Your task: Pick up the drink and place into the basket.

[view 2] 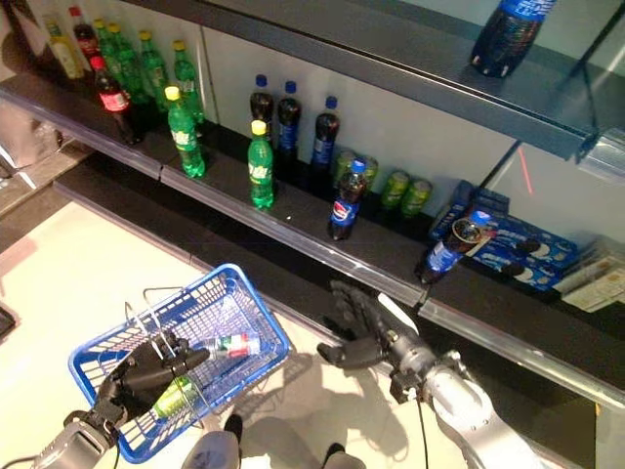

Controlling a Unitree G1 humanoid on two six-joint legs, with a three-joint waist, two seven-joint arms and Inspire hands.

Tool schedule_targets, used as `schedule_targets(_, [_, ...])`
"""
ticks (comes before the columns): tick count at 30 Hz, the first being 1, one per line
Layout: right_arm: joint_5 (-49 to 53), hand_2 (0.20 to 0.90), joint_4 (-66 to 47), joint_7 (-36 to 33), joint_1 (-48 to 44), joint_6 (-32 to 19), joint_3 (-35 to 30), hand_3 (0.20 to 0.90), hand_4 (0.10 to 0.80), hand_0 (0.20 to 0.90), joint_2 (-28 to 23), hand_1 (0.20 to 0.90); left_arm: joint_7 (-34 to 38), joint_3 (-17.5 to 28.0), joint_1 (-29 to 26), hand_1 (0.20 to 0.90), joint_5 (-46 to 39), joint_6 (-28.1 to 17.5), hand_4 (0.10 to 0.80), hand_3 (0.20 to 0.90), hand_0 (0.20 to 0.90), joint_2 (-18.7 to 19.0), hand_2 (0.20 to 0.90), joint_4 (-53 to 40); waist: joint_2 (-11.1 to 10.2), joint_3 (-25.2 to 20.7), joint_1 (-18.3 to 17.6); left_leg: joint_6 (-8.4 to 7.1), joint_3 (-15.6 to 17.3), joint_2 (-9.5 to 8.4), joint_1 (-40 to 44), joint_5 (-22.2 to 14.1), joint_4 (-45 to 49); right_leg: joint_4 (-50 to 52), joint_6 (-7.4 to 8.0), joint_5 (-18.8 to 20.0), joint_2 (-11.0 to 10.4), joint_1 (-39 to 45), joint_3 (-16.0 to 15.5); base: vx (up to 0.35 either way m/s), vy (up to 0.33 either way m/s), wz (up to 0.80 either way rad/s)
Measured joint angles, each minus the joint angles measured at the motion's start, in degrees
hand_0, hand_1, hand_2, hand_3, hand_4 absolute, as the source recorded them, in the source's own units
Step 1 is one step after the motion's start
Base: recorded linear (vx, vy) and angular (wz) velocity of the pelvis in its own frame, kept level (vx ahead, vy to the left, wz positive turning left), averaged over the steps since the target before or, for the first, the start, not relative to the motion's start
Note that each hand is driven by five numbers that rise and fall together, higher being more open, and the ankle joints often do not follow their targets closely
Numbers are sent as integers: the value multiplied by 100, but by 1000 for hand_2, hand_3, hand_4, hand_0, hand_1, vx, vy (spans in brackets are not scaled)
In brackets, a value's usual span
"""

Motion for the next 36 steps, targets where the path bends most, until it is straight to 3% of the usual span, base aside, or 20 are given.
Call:
schedule_targets(5, [-511, 900, 1681, -89, 103, 29, 270, 900, 800, 900, 720, 900, 472, 0, -142, 300, 1, -636, 100, 200, 300, -827, 300, 1136, 28, -193, -70, -46, -13, 47, 75, 149, -347, -226, -31, 52, 64, 71, -20, -27, -25, 1])
schedule_targets(9, [-598, 900, 2395, -276, 91, 74, 745, 900, 800, 900, 969, 900, 808, -79, -317, 300, 85, -794, 100, 200, 300, -1047, 300, 1814, 116, -249, -17, -92, -111, 97, 77, 277, -551, -463, -71, 122, 173, 157, -70, -32, 71, 13])
schedule_targets(11, [-620, 900, 2813, -465, 74, 63, 749, 900, 800, 900, 1182, 900, 932, -79, -521, 300, 120, -813, 100, 200, 300, -1166, 300, 2196, 163, -262, -34, -65, -24, 116, -4, 377, -627, -546, -68, 160, 162, 222, -262, -35, 197, 55])
schedule_targets(12, [-620, 900, 2975, -559, 104, 71, 755, 900, 800, 900, 1199, 900, 1003, -79, -677, 300, 117, -820, 100, 200, 300, -1259, 300, 2403, 196, -280, -74, -3, 179, 174, -132, 404, -582, -581, -48, 151, 134, 267, -417, -10, 277, 99])
schedule_targets(13, [-620, 900, 3284, -692, 112, -58, 735, 900, 800, 900, 1259, 900, 1020, -113, -858, 300, 124, -883, 100, 200, 300, -1374, 300, 2671, 200, -281, -153, 97, 759, 269, -321, 370, -456, -604, -10, 160, 4, 340, -748, 0, 310, 114])
schedule_targets(15, [-596, 900, 3772, -935, 74, -91, 739, 900, 800, 900, 1266, 900, 1124, -136, -1277, 300, 129, -903, 100, 200, 300, -1530, 300, 3092, 213, -288, -238, 159, 1448, 379, -495, 371, -78, -607, 132, 93, -150, 477, -976, 104, 308, 126])
schedule_targets(16, [-565, 900, 4060, -1062, 18, -122, 730, 900, 800, 900, 1329, 900, 1196, -134, -1348, 300, 131, -907, 100, 200, 300, -1593, 300, 3181, 178, -280, -285, 165, 1451, 241, -542, 373, 30, -562, 216, 38, -240, 534, -944, 142, 332, 93])
schedule_targets(18, [-508, 900, 4591, -1218, -191, -240, 528, 900, 800, 900, 1628, 900, 1259, -67, -1352, 300, 169, -1072, 100, 200, 300, -1652, 300, 3434, 91, -318, -247, 267, 1410, 12, -501, 257, 99, -550, 243, 8, -470, 598, -848, 194, 382, 25])
schedule_targets(20, [-492, 900, 4806, -1265, -257, -353, 343, 900, 800, 900, 1829, 900, 1288, 62, -1401, 300, 191, -1085, 100, 200, 300, -1663, 300, 3578, 77, -320, -252, 348, 1440, -142, -532, 66, 213, -439, 248, 28, -637, 652, -816, 196, 382, 12])
schedule_targets(23, [-495, 900, 5527, -1437, -492, -403, 254, 900, 800, 900, 2230, 900, 1377, 272, -1413, 300, 264, -1038, 100, 200, 300, -1653, 300, 3695, 60, -317, -183, 582, 1488, -411, -382, -97, 201, 429, 210, 53, -1069, 489, -833, 200, 437, 23])
schedule_targets(24, [-494, 900, 5661, -1477, -499, -390, 251, 900, 800, 900, 2299, 900, 1378, 273, -1423, 300, 287, -1026, 100, 200, 300, -1650, 300, 3695, 65, -315, -173, 627, 1465, -420, -330, -119, 175, 716, 180, 57, -1183, 400, -846, 118, 340, 54])
schedule_targets(25, [-479, 900, 5746, -1494, -484, -374, 240, 900, 800, 900, 2380, 900, 1360, 311, -1384, 300, 387, -1024, 100, 200, 300, -1656, 300, 3691, 87, -308, -149, 762, 1474, -579, -236, -107, 85, 1150, -15, 283, -1322, 281, -787, 147, 389, 53])
schedule_targets(26, [-469, 900, 5792, -1529, -520, -397, 250, 900, 800, 900, 2399, 900, 1358, 310, -1366, 300, 423, -1025, 100, 200, 300, -1647, 300, 3706, 131, -279, -167, 840, 1418, -596, -192, -72, -4, 1398, -142, 380, -1361, 190, -707, 175, 319, 66])
schedule_targets(27, [-388, 900, 5910, -1607, -600, -428, 265, 900, 800, 900, 2454, 900, 1358, 322, -1357, 300, 456, -1022, 100, 200, 300, -1616, 300, 3769, 252, -281, -205, 963, 1170, -663, -110, 34, -271, 1782, -48, 32, -1091, -172, -256, 193, 247, 64])
schedule_targets(28, [-315, 900, 5922, -1622, -607, -450, 286, 900, 800, 900, 2458, 900, 1355, 309, -1363, 300, 471, -1023, 100, 200, 300, -1590, 300, 3769, 288, -292, -266, 1009, 975, -665, -122, 109, -373, 1781, -27, -201, -758, -260, -50, 252, 235, 119])
schedule_targets(29, [-114, 900, 5971, -1667, -671, -529, 295, 900, 800, 900, 2478, 900, 1346, 282, -1397, 300, 510, -1021, 100, 200, 300, -1497, 300, 3770, 338, -265, -396, 1057, 607, -673, -120, 264, -604, 1733, -103, -591, -77, -431, 255, 229, 141, 120])
schedule_targets(30, [-48, 900, 5974, -1698, -683, -565, 293, 900, 800, 900, 2492, 900, 1346, 267, -1388, 300, 520, -1021, 100, 200, 300, -1436, 300, 3770, 277, -294, -430, 1062, 584, -715, -115, 279, -690, 1712, -103, -671, 183, -568, 290, 228, 110, 113])
schedule_targets(31, [22, 900, 5988, -1705, -671, -590, 278, 900, 800, 900, 2489, 900, 1350, 272, -1362, 300, 527, -1022, 100, 200, 300, -1410, 300, 3771, 206, -327, -455, 1083, 586, -781, -107, 275, -735, 1732, -181, -759, 332, -733, 295, 250, 78, 77])
schedule_targets(33, [29, 900, 6195, -1712, -762, -794, 213, 900, 800, 900, 2488, 900, 1360, 201, -1347, 300, 545, -1022, 100, 200, 300, -1411, 300, 3811, 162, -355, -533, 1126, 580, -912, -77, 263, -746, 1424, -497, -861, 768, -1117, 326, 288, 69, 75])
schedule_targets(36, [138, 900, 6262, -1708, -777, -891, 177, 900, 800, 900, 2488, 900, 1360, 45, -1342, 300, 577, -1025, 100, 200, 300, -1446, 300, 3878, 133, -373, -540, 1150, 618, -1043, 93, 184, -824, 1071, -714, -668, 936, -1489, 335, 365, 74, 44])
